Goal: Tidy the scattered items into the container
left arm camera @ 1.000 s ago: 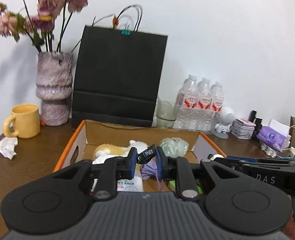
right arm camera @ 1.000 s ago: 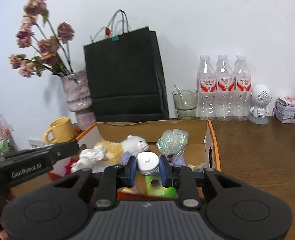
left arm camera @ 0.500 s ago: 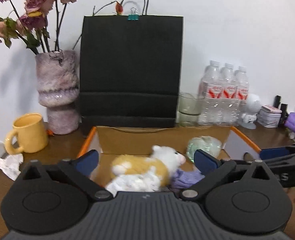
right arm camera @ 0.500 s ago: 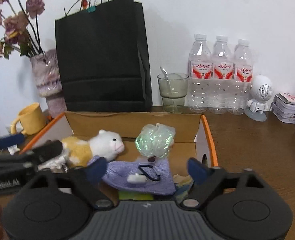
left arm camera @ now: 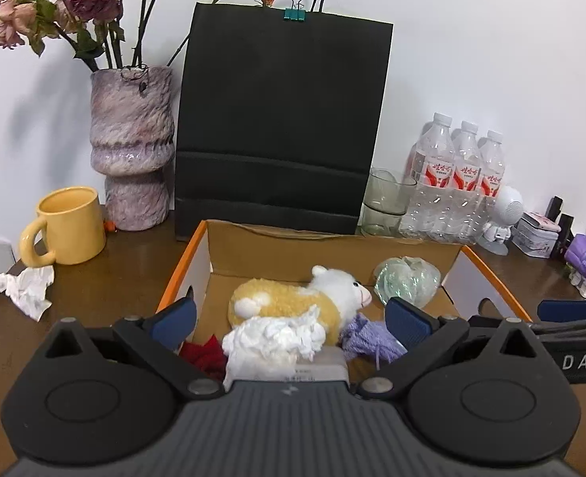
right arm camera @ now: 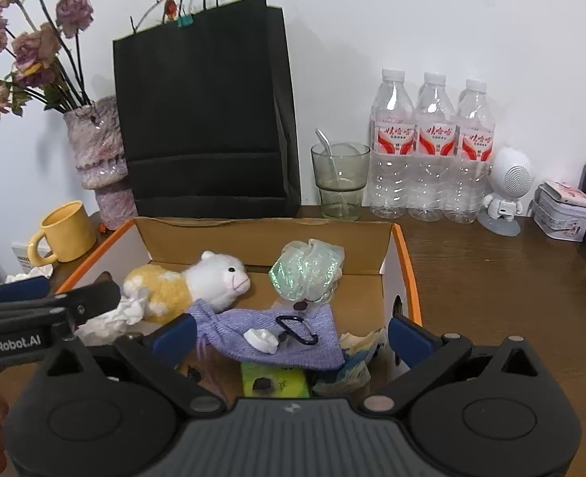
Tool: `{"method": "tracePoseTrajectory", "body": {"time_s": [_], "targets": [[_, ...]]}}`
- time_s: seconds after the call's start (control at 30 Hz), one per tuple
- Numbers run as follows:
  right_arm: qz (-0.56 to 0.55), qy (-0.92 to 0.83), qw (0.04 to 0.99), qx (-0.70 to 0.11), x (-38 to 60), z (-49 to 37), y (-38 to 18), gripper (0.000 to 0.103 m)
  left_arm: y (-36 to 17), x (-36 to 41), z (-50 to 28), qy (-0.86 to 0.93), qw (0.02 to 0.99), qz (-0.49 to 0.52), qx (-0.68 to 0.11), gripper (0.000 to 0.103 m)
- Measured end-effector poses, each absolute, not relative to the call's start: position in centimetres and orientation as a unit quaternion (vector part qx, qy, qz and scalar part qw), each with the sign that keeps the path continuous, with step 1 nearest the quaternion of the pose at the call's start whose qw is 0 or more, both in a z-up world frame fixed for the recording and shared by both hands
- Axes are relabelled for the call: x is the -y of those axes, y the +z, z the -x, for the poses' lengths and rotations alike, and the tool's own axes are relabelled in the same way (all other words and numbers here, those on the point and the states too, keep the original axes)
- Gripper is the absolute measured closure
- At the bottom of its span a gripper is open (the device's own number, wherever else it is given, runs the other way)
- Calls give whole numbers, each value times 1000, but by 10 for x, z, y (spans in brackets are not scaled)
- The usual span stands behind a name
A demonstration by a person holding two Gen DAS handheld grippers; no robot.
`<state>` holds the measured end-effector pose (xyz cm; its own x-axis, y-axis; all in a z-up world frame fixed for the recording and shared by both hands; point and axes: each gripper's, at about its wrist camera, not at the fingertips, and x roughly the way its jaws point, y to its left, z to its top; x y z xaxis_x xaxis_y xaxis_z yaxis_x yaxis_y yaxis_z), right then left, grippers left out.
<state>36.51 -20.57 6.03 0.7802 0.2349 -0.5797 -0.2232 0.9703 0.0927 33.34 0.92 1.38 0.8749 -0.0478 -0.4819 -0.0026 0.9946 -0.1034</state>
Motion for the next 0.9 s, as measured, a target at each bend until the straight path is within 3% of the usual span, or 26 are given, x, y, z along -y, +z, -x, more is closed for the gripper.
{"method": "tracePoseTrajectory", "body": {"time_s": [0.9], "targets": [[-11, 122, 949, -292, 215, -222, 104, 0, 56, -2, -201, -25, 959, 37, -278, 0]]}}
